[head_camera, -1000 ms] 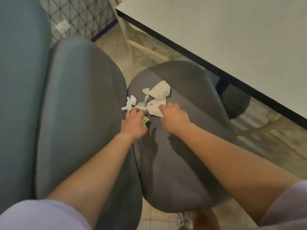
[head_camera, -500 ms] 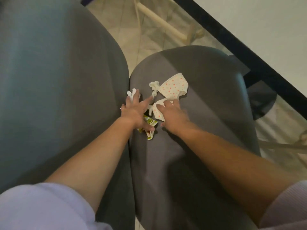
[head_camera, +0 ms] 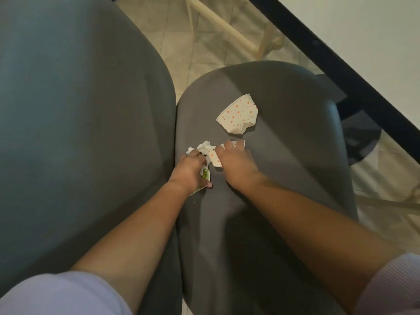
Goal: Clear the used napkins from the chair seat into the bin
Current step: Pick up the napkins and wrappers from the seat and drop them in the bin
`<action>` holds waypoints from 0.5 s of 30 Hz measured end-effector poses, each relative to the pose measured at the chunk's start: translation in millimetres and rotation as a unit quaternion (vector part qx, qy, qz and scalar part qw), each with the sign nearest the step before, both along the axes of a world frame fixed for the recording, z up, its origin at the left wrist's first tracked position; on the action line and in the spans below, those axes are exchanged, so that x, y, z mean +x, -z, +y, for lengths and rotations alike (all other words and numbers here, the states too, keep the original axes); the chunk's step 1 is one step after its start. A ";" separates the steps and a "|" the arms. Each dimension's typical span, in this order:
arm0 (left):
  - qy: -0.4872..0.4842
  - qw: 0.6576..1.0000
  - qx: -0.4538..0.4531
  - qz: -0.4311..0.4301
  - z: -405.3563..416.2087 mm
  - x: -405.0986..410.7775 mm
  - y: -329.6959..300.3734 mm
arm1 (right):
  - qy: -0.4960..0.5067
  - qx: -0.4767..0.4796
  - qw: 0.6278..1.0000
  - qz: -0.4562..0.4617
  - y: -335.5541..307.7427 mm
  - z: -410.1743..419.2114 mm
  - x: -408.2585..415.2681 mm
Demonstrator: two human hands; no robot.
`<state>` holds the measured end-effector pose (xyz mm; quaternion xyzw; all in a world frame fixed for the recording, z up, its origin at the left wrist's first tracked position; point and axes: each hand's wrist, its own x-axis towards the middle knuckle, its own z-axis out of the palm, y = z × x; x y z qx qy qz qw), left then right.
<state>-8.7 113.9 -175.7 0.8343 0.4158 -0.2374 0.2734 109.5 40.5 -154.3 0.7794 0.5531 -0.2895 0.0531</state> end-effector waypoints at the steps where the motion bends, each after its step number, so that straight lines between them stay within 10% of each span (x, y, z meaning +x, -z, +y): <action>1: 0.000 1.000 0.002 -0.004 0.1 -1.9 -4.0 | 0.003 -0.009 1.000 0.006 -2.6 -1.6 -1.7; 15: 0.038 0.995 0.030 -0.088 -53.5 -42.3 -108.6 | 0.141 0.015 0.989 0.048 -95.7 -107.7 -43.3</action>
